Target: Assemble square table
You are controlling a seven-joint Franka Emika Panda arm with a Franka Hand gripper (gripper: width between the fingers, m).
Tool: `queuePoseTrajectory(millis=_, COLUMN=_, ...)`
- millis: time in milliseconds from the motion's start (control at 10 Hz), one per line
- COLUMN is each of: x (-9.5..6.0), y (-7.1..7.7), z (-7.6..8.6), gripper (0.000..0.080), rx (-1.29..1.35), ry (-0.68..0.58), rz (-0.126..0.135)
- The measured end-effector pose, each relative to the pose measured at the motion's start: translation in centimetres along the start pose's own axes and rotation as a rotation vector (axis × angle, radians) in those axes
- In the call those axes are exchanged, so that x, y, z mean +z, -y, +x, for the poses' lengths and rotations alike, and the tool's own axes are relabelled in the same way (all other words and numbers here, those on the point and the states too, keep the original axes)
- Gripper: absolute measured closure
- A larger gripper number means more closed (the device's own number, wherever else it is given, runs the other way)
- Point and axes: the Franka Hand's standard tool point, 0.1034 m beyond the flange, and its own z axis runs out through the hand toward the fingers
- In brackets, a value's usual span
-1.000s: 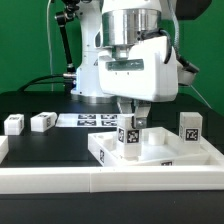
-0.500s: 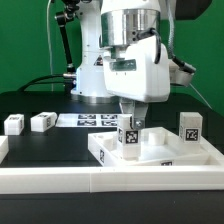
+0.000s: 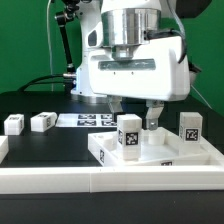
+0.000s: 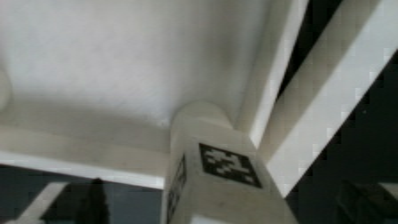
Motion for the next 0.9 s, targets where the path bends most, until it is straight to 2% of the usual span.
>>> queuePoseTrajectory(millis=400, x=-0.15, y=-0.14, z=0.55, gripper=0.015, rx=-0.407, ry=0.01, rz=-0.004)
queuePoseTrajectory(millis=900, x=-0.12, y=-0.39, z=0.76, gripper=0.015, rx=-0.765, ry=0.012, rz=-0.008)
